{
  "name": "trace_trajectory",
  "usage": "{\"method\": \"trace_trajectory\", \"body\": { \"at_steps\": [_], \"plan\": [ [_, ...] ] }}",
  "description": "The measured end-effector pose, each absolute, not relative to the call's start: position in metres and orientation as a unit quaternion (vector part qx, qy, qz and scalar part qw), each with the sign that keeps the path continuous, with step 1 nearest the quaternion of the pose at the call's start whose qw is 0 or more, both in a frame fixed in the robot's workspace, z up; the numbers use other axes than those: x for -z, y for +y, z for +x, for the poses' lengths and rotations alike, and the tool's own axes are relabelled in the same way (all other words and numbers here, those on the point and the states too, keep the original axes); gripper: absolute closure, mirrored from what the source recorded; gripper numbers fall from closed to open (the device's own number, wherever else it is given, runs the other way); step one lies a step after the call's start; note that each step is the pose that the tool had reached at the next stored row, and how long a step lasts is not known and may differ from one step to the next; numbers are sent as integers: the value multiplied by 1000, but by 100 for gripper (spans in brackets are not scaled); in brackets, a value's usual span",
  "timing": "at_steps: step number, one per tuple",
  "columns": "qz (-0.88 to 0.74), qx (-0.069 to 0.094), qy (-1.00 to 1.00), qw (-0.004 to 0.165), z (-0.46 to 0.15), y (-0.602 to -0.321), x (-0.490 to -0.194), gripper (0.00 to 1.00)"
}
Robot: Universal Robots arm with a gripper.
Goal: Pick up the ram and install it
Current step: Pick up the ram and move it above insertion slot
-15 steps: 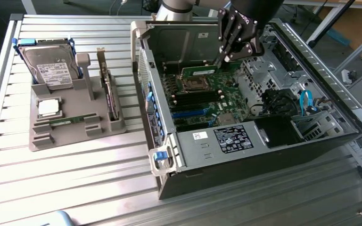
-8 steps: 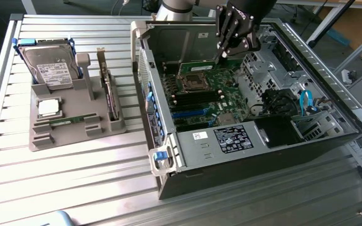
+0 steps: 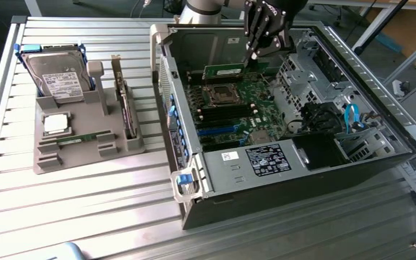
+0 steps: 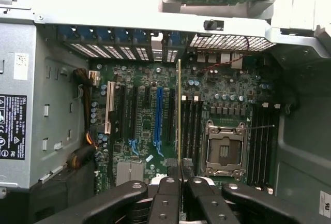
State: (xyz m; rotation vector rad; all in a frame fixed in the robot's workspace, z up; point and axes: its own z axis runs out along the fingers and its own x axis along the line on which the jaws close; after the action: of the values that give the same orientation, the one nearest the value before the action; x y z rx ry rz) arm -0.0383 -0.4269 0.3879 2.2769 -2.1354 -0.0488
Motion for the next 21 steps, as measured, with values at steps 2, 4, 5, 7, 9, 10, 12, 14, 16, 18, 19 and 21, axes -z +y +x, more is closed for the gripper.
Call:
{"method": "trace_trajectory", "body": {
  "at_steps": [2, 4, 5, 7, 9, 10, 12, 14, 16, 18, 19, 21],
  "plan": [
    [729, 16, -684, 10, -38, -427, -388, 88],
    [729, 16, -684, 10, -38, -427, -388, 88],
    [729, 16, -684, 10, -38, -427, -388, 88],
    [729, 16, -684, 10, -38, -427, -387, 88],
    [729, 16, -684, 10, -38, -427, -385, 88],
    [729, 16, -684, 10, -38, -427, -384, 88],
    [729, 16, -684, 10, -38, -427, -382, 88],
    [729, 16, -684, 10, -38, -427, -381, 88],
    [729, 16, -684, 10, -38, -427, -381, 88],
    [729, 16, -684, 10, -38, -427, -381, 88],
    [729, 16, -684, 10, -37, -427, -381, 88],
    [729, 16, -684, 10, -34, -427, -381, 88]
  ]
}}
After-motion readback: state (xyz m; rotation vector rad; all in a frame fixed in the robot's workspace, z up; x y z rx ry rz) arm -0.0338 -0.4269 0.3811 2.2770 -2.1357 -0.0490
